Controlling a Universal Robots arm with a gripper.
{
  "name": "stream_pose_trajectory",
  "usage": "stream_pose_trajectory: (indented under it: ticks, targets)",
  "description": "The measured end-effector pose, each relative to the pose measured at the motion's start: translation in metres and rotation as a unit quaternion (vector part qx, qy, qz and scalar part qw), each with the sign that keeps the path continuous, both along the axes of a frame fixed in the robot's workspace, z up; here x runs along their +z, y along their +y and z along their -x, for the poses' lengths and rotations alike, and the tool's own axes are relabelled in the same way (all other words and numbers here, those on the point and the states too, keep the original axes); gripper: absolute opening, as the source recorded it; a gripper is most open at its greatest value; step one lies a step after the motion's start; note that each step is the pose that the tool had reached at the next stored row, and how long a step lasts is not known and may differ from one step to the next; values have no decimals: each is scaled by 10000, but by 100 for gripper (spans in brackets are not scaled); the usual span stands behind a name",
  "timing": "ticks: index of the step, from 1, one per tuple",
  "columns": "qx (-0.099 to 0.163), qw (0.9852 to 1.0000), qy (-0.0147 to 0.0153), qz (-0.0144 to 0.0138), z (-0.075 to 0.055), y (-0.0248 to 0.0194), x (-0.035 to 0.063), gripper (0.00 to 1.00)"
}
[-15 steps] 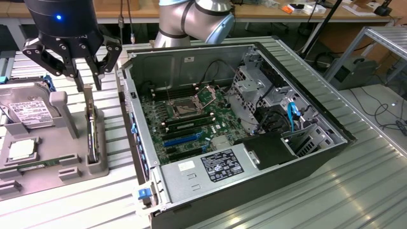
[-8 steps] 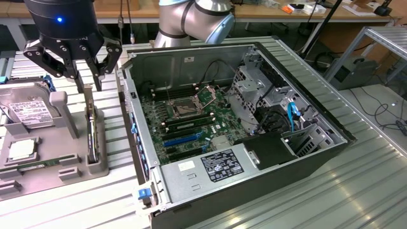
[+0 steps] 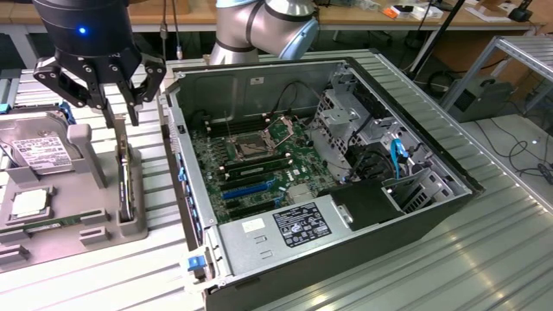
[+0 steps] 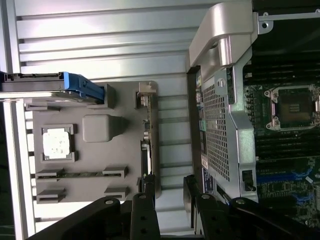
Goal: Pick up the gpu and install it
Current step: 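Pick up the gpu and move the gpu toward the slot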
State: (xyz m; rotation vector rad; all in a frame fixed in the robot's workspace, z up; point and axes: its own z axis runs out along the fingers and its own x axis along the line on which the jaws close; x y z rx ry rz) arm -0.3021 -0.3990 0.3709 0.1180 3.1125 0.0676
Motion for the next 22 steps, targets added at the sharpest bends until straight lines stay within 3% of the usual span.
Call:
stream_pose_trajectory:
  ticks: [22]
  targets:
    - [0,10000,0,0,0,0,-83,36]
